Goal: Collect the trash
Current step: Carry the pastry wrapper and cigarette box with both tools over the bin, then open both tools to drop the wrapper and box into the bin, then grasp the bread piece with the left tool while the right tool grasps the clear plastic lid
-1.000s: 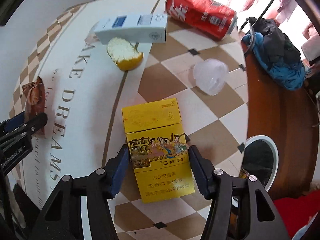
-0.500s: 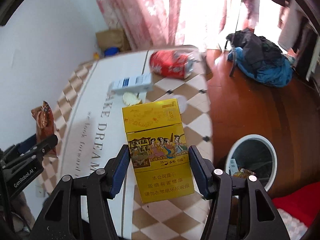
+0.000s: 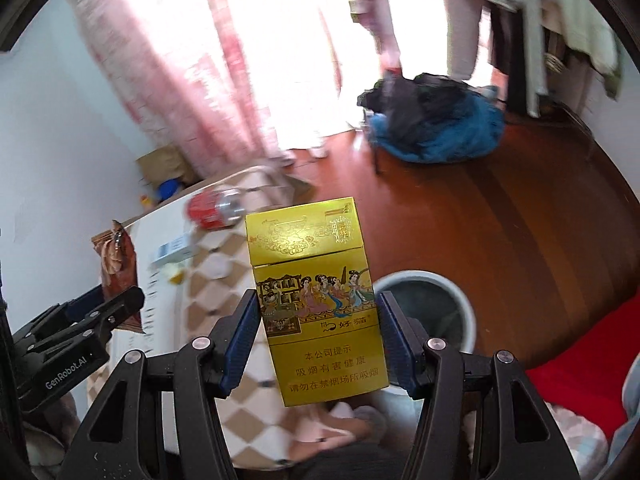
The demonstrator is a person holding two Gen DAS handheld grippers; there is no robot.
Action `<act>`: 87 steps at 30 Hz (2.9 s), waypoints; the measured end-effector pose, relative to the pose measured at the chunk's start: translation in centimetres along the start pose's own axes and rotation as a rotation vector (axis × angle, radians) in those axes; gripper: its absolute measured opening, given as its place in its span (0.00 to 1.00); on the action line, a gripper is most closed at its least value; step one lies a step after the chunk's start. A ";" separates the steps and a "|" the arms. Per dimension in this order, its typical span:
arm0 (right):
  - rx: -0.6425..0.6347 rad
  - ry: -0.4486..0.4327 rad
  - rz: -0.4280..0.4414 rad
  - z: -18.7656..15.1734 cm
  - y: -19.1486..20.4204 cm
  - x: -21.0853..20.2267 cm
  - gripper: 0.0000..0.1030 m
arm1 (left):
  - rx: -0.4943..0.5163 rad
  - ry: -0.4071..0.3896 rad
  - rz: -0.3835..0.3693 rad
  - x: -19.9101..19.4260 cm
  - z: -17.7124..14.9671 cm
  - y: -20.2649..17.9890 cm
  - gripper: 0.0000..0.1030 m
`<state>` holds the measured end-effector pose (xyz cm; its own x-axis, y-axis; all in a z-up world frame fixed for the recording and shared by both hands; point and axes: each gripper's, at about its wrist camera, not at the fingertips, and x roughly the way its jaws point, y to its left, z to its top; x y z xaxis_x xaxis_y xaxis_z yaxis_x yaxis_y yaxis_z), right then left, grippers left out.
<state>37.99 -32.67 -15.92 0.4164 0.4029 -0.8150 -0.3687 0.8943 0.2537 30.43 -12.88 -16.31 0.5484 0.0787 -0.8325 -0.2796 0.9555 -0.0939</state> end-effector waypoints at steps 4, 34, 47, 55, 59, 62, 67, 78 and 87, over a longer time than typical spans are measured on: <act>0.081 0.051 -0.043 -0.7 -6.2 2.5 0.59 | 0.045 0.107 -0.092 6.2 0.5 -5.4 0.54; 0.286 0.421 -0.119 -6.0 -22.0 23.0 1.00 | 0.049 0.467 0.021 23.4 -4.1 -9.5 0.90; 0.223 0.389 -0.212 -6.9 -18.4 15.8 1.00 | 0.088 0.386 0.056 18.5 -3.5 -9.8 0.90; 0.225 0.331 -0.216 -6.0 -17.2 10.5 1.00 | 0.096 0.317 0.034 13.8 -2.9 -10.3 0.90; 0.229 0.303 -0.205 -5.6 -16.4 8.2 1.00 | 0.095 0.282 0.015 11.5 -2.6 -10.3 0.90; 0.229 0.268 -0.196 -5.1 -15.4 6.2 1.00 | 0.088 0.253 0.007 9.5 -2.1 -10.0 0.90; 0.227 0.193 -0.155 -3.1 -12.8 2.5 1.00 | 0.046 0.188 0.007 5.9 -0.5 -8.1 0.90; 0.027 0.220 0.016 2.0 3.2 7.4 1.00 | -0.149 0.126 0.214 4.8 1.3 9.9 0.90; -0.143 0.326 0.065 2.3 16.9 22.3 0.91 | -0.353 0.251 0.370 11.0 -3.9 24.7 0.90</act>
<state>42.97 -8.15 -28.63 0.1097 0.3543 -0.9287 -0.5082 0.8230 0.2539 26.46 10.43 -29.94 0.1716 0.2786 -0.9449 -0.6874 0.7209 0.0877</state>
